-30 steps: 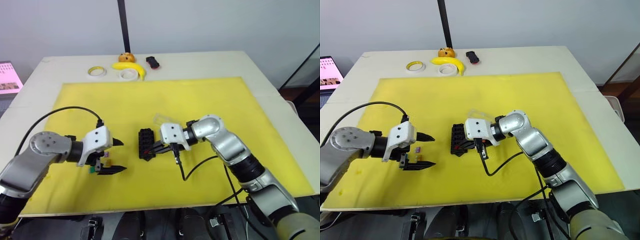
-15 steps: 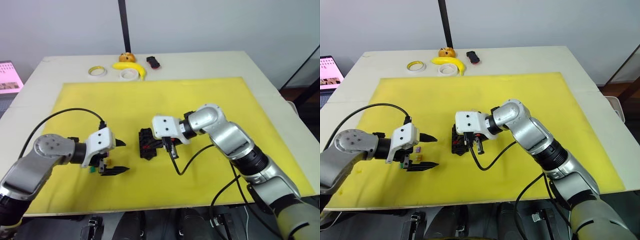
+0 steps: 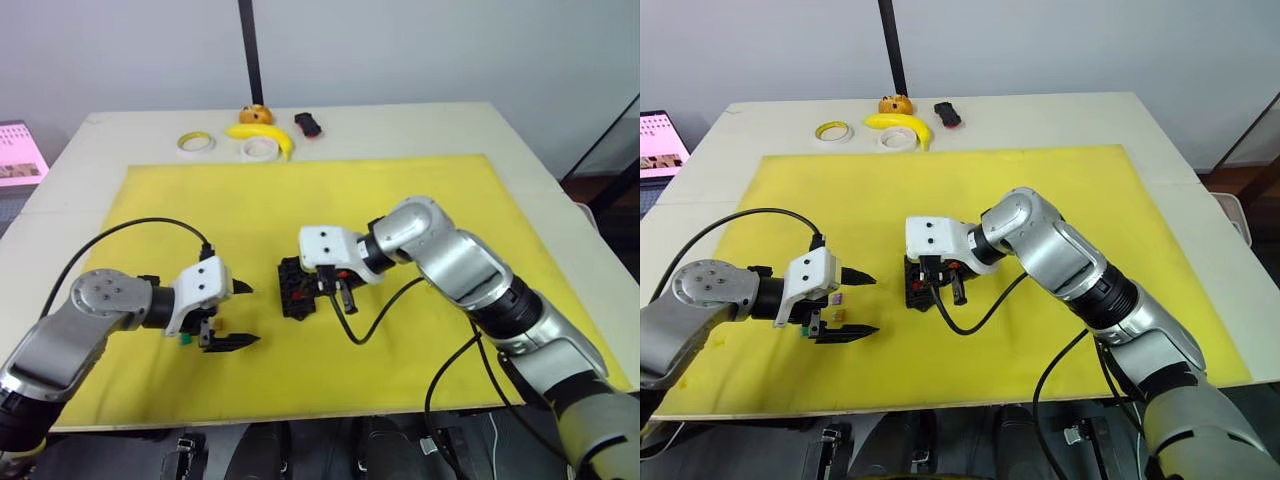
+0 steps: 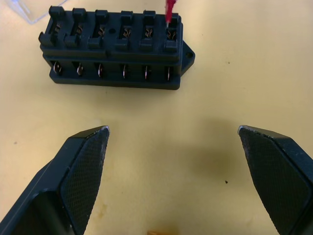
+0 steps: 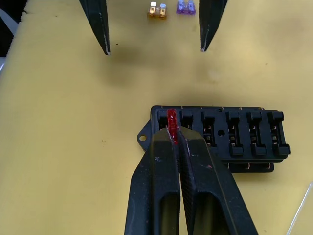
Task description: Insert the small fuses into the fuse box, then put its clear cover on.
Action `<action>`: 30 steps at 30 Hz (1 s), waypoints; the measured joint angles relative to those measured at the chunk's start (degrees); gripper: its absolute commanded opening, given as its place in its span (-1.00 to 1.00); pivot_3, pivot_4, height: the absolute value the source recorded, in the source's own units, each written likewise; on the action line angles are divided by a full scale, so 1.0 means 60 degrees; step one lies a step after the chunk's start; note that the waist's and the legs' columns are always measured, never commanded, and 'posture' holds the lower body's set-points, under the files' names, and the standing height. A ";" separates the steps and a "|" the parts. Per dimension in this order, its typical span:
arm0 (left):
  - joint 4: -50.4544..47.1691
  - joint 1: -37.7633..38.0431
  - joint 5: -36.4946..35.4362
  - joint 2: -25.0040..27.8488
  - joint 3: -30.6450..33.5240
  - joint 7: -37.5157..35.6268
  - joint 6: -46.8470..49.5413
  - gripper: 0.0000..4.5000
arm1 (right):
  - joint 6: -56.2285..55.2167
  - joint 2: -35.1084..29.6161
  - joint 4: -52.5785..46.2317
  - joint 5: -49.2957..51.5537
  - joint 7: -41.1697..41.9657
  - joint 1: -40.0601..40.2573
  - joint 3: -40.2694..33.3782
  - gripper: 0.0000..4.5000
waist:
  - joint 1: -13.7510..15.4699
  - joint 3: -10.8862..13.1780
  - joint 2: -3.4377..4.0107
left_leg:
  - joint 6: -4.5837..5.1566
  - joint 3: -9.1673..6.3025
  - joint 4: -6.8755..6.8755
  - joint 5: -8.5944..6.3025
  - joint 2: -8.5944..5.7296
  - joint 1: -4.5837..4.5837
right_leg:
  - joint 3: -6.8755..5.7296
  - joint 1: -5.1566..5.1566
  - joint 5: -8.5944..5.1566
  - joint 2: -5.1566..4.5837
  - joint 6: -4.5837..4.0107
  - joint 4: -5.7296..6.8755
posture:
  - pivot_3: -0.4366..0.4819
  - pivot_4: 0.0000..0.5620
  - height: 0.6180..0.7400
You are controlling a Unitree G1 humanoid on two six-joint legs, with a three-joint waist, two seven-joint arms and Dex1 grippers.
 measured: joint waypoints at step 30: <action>0.0000 -0.0191 0.0011 -0.0375 -0.0022 0.0274 0.0025 0.97 | -0.0056 -0.0037 0.0633 0.0144 -0.0006 -0.0503 0.0778 -1.00 | -0.0009 0.0000 0.0000 | 0.0000 -0.0001 0.0000 0.0000 -0.0001 -0.0001 | -0.0001 -0.0001 0.0000 0.0000 0.0000 0.0001 | -0.05 -0.47 1.00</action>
